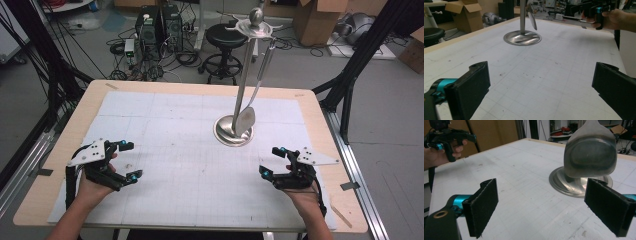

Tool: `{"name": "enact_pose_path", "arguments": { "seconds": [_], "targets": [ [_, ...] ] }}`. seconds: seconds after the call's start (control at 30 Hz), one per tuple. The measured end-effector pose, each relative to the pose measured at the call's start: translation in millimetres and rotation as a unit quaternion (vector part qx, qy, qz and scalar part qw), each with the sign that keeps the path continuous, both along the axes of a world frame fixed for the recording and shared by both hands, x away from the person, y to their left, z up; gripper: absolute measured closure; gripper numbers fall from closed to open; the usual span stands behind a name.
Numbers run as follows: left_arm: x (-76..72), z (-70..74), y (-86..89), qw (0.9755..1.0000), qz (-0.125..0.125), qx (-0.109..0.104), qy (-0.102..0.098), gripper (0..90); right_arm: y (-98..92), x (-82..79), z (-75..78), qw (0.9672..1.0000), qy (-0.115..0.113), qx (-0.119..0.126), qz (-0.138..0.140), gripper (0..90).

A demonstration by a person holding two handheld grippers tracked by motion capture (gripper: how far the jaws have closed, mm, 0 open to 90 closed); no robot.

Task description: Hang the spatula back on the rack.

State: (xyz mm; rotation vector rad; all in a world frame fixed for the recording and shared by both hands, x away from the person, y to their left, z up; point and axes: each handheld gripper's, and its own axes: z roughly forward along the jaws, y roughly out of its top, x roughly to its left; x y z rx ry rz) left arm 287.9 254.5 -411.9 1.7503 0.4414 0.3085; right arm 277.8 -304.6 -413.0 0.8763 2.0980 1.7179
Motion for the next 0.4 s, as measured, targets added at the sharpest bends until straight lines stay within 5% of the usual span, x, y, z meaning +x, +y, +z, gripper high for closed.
{"name": "enact_pose_path", "arguments": {
  "seconds": [0.4],
  "targets": [
    [2.1,-0.1,0.4,1.0,0.005,-0.006,-0.002,2.1,-3.1,-1.9,-1.8,0.9999,0.01,-0.001,0.001,11.3]
  ]
}}
